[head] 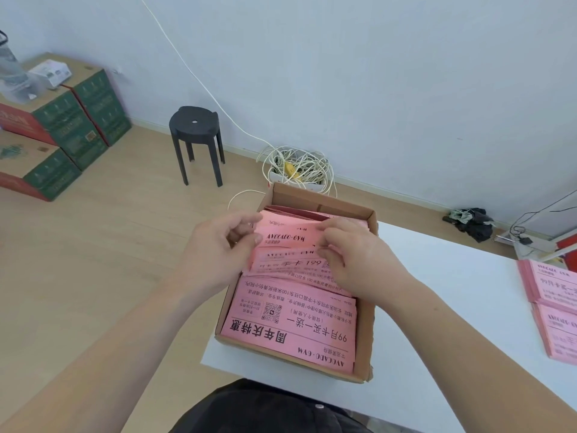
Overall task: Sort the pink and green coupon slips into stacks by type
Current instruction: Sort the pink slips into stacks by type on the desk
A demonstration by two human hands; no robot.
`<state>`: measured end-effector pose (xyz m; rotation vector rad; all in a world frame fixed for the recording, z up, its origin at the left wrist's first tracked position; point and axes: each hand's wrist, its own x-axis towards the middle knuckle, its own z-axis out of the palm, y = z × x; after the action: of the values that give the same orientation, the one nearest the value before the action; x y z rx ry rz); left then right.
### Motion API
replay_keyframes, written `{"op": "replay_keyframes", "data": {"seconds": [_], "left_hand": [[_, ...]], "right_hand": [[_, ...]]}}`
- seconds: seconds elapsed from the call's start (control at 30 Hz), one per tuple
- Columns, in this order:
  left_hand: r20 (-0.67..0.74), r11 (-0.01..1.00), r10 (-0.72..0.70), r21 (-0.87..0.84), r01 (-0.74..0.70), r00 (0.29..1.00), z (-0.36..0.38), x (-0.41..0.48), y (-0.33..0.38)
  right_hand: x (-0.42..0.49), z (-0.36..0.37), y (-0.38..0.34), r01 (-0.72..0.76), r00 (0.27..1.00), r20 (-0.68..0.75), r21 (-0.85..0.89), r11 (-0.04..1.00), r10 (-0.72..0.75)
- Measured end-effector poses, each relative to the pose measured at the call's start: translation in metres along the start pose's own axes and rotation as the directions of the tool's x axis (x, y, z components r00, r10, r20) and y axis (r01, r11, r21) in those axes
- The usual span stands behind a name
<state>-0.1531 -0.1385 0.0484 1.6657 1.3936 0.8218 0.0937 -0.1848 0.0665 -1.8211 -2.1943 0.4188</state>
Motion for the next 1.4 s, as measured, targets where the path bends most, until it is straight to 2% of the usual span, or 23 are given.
{"op": "replay_keyframes", "data": {"seconds": [0.1,0.2,0.3,0.37,0.43,0.5,0.57,0.67,0.8,0.93,1.03,1.13,1.23,1.3,1.4], "left_hand": [[0.032,0.996,0.077,0.044,-0.078,0.997,-0.001,-0.003,0.004],[-0.009,0.976,0.178,0.129,-0.175,0.984,-0.002,-0.002,0.011],[-0.009,0.871,0.376,0.345,-0.350,0.927,-0.002,0.005,0.011],[0.012,0.783,0.462,0.464,-0.415,0.887,-0.002,0.009,0.011],[0.029,0.750,0.507,0.477,-0.457,0.862,-0.002,0.010,0.013],[0.013,0.866,0.431,0.274,-0.418,0.902,-0.002,0.006,0.019],[0.041,0.973,0.232,-0.009,-0.232,0.972,-0.002,0.005,0.029],[0.126,0.979,0.118,-0.181,-0.095,0.985,-0.003,0.009,0.037],[0.216,0.983,0.150,-0.140,-0.121,0.965,-0.011,0.015,0.043],[0.079,0.981,0.132,-0.156,-0.119,0.988,-0.006,0.022,0.052],[0.057,0.974,0.132,-0.192,-0.119,0.990,0.000,0.021,0.061],[0.082,0.959,0.104,-0.271,-0.078,0.991,0.016,0.016,0.073],[0.138,0.950,0.050,-0.311,-0.004,0.989,0.045,0.013,0.085],[0.222,0.957,0.039,-0.287,0.027,0.974,0.069,0.010,0.094],[0.296,0.975,0.071,-0.223,-0.003,0.953,0.110,0.004,0.109]], "right_hand": [[0.000,0.008,-0.005,0.048,0.993,-0.102,-0.068,0.997,-0.054],[0.003,0.007,-0.013,0.019,0.989,-0.147,0.006,1.000,-0.018],[0.006,0.008,-0.015,-0.066,0.988,-0.136,0.042,0.997,0.071],[0.005,0.010,-0.014,-0.115,0.987,-0.104,0.086,0.990,0.123],[0.004,0.010,-0.015,-0.152,0.984,-0.073,0.153,0.976,0.165],[0.005,0.011,-0.014,-0.108,0.983,-0.130,0.151,0.983,0.128],[0.010,0.010,-0.009,-0.049,0.973,-0.217,0.124,0.991,0.075],[0.022,-0.009,-0.002,-0.123,0.965,-0.202,0.223,0.967,0.169],[0.032,-0.042,0.002,-0.155,0.960,-0.198,0.219,0.963,0.199],[0.028,-0.055,-0.008,-0.092,0.984,-0.134,0.164,0.982,0.115],[0.018,-0.064,-0.013,-0.081,0.985,-0.144,0.118,0.990,0.098],[0.001,-0.078,0.002,-0.188,0.977,-0.089,0.057,0.980,0.193],[-0.026,-0.093,0.036,-0.355,0.934,-0.050,-0.038,0.934,0.353],[-0.048,-0.099,0.061,-0.449,0.892,-0.070,-0.012,0.894,0.447],[-0.079,-0.105,0.095,-0.514,0.857,-0.047,0.004,0.858,0.514]]}}
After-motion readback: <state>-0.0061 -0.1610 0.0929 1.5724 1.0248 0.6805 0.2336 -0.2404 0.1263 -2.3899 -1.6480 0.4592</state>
